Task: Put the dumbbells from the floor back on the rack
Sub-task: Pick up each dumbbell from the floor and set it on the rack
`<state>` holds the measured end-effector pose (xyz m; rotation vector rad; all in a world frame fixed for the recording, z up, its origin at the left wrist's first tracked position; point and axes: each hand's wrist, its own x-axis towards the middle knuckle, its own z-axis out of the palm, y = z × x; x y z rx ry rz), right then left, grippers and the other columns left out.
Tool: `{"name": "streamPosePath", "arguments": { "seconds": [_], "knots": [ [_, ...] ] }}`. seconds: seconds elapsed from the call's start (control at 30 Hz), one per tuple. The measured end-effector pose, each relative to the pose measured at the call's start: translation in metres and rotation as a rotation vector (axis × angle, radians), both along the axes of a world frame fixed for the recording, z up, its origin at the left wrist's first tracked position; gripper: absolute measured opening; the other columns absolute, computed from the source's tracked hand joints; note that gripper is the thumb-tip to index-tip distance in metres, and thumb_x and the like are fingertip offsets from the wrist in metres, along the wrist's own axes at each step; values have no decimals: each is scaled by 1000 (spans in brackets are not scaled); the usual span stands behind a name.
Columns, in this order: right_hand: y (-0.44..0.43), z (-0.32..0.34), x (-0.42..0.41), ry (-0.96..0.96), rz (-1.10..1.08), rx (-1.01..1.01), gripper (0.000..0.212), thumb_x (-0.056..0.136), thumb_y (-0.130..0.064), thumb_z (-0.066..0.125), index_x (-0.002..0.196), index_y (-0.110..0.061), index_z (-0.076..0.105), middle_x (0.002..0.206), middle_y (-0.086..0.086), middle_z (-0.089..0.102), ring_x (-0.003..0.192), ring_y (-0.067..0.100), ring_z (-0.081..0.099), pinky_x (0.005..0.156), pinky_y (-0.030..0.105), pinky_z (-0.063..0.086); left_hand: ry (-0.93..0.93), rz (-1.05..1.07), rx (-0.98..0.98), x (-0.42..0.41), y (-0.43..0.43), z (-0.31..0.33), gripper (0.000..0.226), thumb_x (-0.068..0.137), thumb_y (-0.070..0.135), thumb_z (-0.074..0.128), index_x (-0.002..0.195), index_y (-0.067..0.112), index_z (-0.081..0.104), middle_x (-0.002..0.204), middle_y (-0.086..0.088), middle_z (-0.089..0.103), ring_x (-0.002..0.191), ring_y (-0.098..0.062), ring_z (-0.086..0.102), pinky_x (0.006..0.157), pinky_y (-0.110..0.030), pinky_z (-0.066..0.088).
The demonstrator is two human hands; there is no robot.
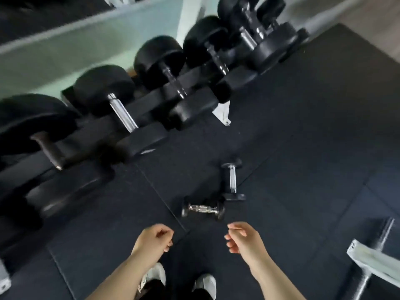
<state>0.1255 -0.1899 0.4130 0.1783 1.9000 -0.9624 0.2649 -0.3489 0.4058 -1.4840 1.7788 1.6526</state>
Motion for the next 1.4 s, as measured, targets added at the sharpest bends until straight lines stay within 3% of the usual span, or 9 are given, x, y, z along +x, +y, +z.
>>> {"name": "streamPosePath", "arguments": {
  "seconds": [0.23,0.4,0.57,0.73,0.87,1.0,1.17,1.3,1.4],
  "knots": [
    [3,-252,-11,-235,-292,-56,24,91,-13,45,109,0,57,77,3,54,70,15,51,65,25,45,-144,-564,-382,-80,27,-227,28,89,27,47,113,26,60,121,1,65,111,-23,59,91,-29,46],
    [-12,-381,-18,-346,-445,-189,41,96,-20,38,131,-1,41,138,22,46,129,32,44,107,38,36,-104,-1123,-667,-132,15,-353,49,90,30,45,137,20,33,134,-3,55,126,-22,46,113,-30,23],
    [-23,-446,-23,-374,-675,-290,55,93,-24,45,143,-11,25,142,15,43,134,25,40,112,34,31,-285,-1513,-655,-156,15,-417,56,88,36,50,133,11,30,124,-10,61,114,-30,56,98,-37,38],
    [-34,-449,-24,-450,-864,-328,49,91,-22,49,136,-4,38,132,14,54,127,24,48,109,33,33,-312,-1373,-706,-148,20,-423,41,89,20,51,126,11,37,108,-8,69,95,-26,55,70,-33,39],
    [-45,-447,-27,-445,-945,-380,31,89,-10,53,116,4,47,93,12,62,82,18,61,93,32,44,-321,-1415,-736,-148,21,-425,41,89,22,50,125,10,36,111,-12,65,106,-32,55,69,-34,37],
    [-48,-448,-26,-442,-988,-406,22,88,-7,53,108,0,46,88,14,61,79,23,61,90,37,47,-295,-1460,-755,-151,18,-424,39,89,24,50,123,8,38,112,-11,66,103,-33,60,69,-35,40],
    [-44,-444,-20,-335,-781,-298,12,89,-8,52,98,-1,53,82,12,61,75,21,60,68,30,51,-322,-1335,-537,-137,21,-421,46,82,32,59,120,11,42,119,-7,62,108,-29,60,85,-36,47],
    [-50,-414,-11,-214,-576,-178,8,86,-12,57,93,-10,55,81,5,62,77,19,60,88,41,49,-336,-1108,-366,-119,15,-390,43,77,31,63,112,15,47,114,-5,62,104,-28,61,83,-35,49],
    [-50,-387,-18,-125,-455,-194,10,85,-13,59,76,-15,55,74,3,61,72,18,59,80,37,48,-299,-951,-337,-116,15,-367,40,74,34,66,107,17,49,106,-3,64,96,-25,62,76,-33,47]
  ]
}}
